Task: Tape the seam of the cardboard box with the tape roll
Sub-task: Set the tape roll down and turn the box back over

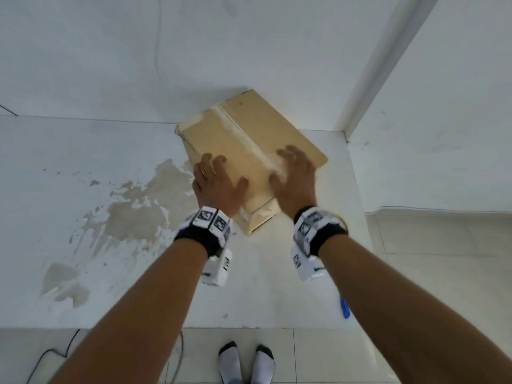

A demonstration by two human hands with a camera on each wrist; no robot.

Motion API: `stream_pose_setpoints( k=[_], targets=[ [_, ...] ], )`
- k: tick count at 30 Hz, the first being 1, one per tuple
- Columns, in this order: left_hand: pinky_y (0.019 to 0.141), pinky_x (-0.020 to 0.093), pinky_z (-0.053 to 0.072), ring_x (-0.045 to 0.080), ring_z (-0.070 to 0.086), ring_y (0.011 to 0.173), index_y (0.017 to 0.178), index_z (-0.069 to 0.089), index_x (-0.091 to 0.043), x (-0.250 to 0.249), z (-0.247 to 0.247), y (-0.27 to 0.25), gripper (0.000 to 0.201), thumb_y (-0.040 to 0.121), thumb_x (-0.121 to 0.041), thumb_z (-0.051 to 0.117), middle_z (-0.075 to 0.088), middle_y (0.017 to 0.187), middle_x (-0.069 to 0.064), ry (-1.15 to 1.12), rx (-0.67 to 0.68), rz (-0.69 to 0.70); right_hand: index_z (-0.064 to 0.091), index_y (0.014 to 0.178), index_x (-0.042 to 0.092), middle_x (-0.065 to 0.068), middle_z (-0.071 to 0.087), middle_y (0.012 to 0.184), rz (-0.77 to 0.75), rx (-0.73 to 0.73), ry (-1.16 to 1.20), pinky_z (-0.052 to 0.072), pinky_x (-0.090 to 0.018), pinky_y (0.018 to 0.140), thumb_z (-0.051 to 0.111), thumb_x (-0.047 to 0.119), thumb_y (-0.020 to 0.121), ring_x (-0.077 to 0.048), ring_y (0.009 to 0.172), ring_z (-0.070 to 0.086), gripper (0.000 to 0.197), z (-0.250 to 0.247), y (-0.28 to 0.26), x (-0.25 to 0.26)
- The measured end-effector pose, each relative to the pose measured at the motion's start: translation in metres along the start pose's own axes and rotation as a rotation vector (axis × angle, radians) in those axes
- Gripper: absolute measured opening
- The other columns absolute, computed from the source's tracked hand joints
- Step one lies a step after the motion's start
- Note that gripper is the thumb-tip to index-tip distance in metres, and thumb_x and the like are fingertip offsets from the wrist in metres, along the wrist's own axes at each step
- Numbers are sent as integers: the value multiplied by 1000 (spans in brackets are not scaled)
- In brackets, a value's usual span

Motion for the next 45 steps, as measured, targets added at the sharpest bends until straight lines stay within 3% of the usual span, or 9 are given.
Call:
stream_pose_setpoints(
  k=[4, 9, 14, 17, 19, 21, 23, 33, 45],
  targets=[
    [126, 54, 10, 31, 0, 158, 161, 14, -21, 13, 5, 31, 72, 101, -58, 31, 5, 172, 7, 274, 148, 219, 25, 154, 24, 2, 15, 165, -68, 329, -210, -9, -52, 121, 37, 75, 85, -20, 153, 5, 86, 57, -46, 28],
    [123, 57, 15, 37, 20, 153, 160, 22, -18, 3, 10, 13, 77, 98, -63, 24, 21, 168, 13, 355, 111, 275, 9, 158, 30, 6, 3, 167, -249, 461, -352, -8, -57, 120, 41, 63, 94, -19, 154, -4, 79, 48, -35, 1],
    [113, 54, 31, 40, 45, 131, 157, 30, -13, -22, 23, -19, 86, 91, -66, 14, 39, 156, 19, 518, 121, 351, -6, 157, 35, 14, -10, 166, -177, 625, -488, -5, -63, 119, 41, 44, 102, -21, 152, -15, 73, 14, -12, -46],
    [108, 50, 35, 38, 47, 123, 151, 37, -18, -29, 12, -11, 76, 92, -65, 22, 45, 146, 15, 504, 91, 415, -6, 158, 26, 5, -10, 167, -107, 626, -493, -4, -61, 120, 43, 26, 102, -26, 152, -16, 74, 14, -10, -33],
    [114, 52, 28, 39, 39, 136, 152, 35, -23, -13, 0, 7, 74, 93, -67, 30, 38, 153, 16, 453, 103, 378, -9, 158, 24, 6, -12, 166, -55, 597, -380, -2, -63, 120, 41, 28, 103, -24, 152, -15, 75, 24, -16, -16],
    [122, 55, 10, 41, 13, 153, 159, 19, -32, 20, -9, 26, 81, 91, -75, 29, 14, 168, 14, 435, 135, 258, -11, 157, 27, 12, -12, 165, -36, 572, -315, -4, -64, 118, 30, 43, 105, -19, 152, -14, 69, 35, -24, -11],
    [125, 56, 2, 39, -5, 157, 160, 4, -40, 47, -7, 36, 83, 89, -78, 25, -7, 171, 9, 411, 194, 185, -8, 158, 28, 15, -12, 165, -43, 540, -342, -5, -63, 119, 20, 48, 106, -15, 153, -14, 62, 39, -24, -19],
    [118, 55, 25, 43, 16, 149, 160, 4, -41, 24, 19, 44, 73, 96, -68, 29, -9, 170, 10, 272, 167, 146, -4, 158, 35, 20, -7, 165, -130, 552, -358, -6, -58, 120, 17, 49, 105, -8, 152, -10, 59, 26, 23, -61],
    [115, 50, 26, 39, 21, 147, 159, 4, -44, 25, 16, 50, 73, 95, -71, 28, -9, 171, 8, 284, 203, 152, -2, 158, 33, 20, -7, 164, -94, 524, -366, -3, -55, 121, 19, 46, 106, -8, 152, -10, 58, 26, 20, -57]
  ],
)
Point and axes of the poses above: each hand's wrist, its own y-axis towards the middle knuckle, its own z-axis out of the palm, x = y × z, the point moved 10 cm from there along y, towards the middle knuckle
